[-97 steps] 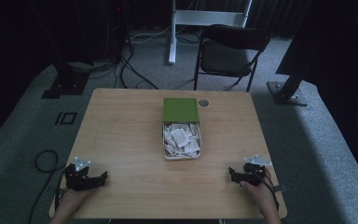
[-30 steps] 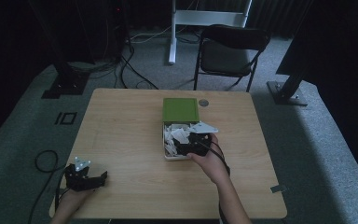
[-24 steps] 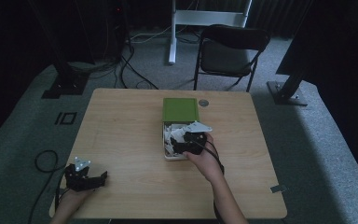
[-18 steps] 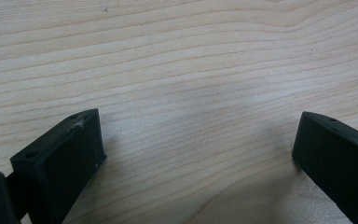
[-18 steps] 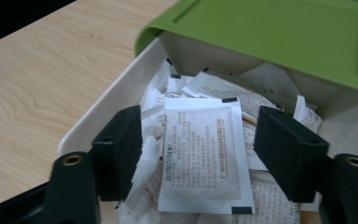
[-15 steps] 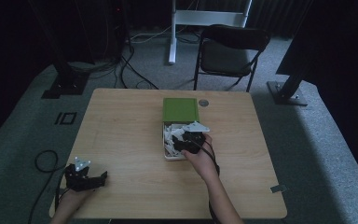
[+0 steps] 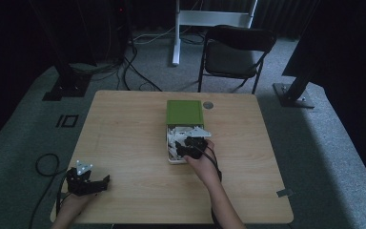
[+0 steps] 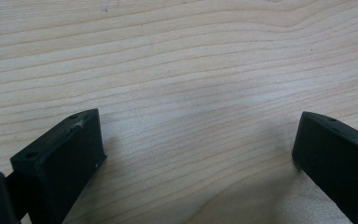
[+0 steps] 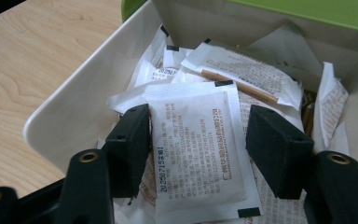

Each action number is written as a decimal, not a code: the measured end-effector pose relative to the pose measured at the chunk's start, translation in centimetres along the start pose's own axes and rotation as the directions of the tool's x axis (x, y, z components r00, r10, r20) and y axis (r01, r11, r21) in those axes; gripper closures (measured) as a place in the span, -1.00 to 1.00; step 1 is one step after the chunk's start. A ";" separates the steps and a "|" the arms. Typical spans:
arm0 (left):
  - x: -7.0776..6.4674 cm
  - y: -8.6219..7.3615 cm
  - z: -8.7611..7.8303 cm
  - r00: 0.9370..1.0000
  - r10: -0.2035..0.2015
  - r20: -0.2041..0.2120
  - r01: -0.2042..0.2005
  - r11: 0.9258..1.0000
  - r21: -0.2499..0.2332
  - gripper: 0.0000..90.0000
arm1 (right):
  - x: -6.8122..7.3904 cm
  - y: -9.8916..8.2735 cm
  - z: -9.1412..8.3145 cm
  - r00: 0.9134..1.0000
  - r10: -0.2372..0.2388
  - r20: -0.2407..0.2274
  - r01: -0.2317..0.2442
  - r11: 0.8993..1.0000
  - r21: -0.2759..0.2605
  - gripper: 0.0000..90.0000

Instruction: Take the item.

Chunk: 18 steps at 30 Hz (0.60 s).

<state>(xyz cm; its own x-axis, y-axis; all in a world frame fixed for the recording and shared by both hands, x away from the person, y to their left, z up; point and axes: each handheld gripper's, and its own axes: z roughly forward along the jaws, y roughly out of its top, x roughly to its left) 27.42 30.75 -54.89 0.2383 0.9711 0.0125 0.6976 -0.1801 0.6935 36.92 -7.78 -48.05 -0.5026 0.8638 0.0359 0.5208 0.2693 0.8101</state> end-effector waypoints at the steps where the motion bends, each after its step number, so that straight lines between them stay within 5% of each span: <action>1: 0.0 0.0 0.0 1.000 0.000 0.000 0.000 1.000 0.000 -0.94 | 0.0 0.0 0.0 1.000 -0.006 -0.003 0.006 1.000 0.002 -0.09; 9: 0.0 0.0 0.0 1.000 0.000 0.000 0.000 1.000 0.000 -0.94 | 0.0 0.0 -0.1 0.998 -0.051 -0.042 0.051 0.999 0.009 0.24; 18: 0.0 0.0 0.0 1.000 0.001 0.000 -0.001 1.000 0.000 -0.94 | 0.1 0.8 -1.4 0.995 -0.051 -0.086 0.049 0.999 -0.017 0.32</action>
<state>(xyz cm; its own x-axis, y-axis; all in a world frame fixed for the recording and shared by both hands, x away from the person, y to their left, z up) 27.43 30.76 -54.89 0.2387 0.9710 0.0130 0.6974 -0.1808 0.6935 36.30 -8.09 -46.58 -0.5859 0.8092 0.0451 0.4834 0.3043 0.8208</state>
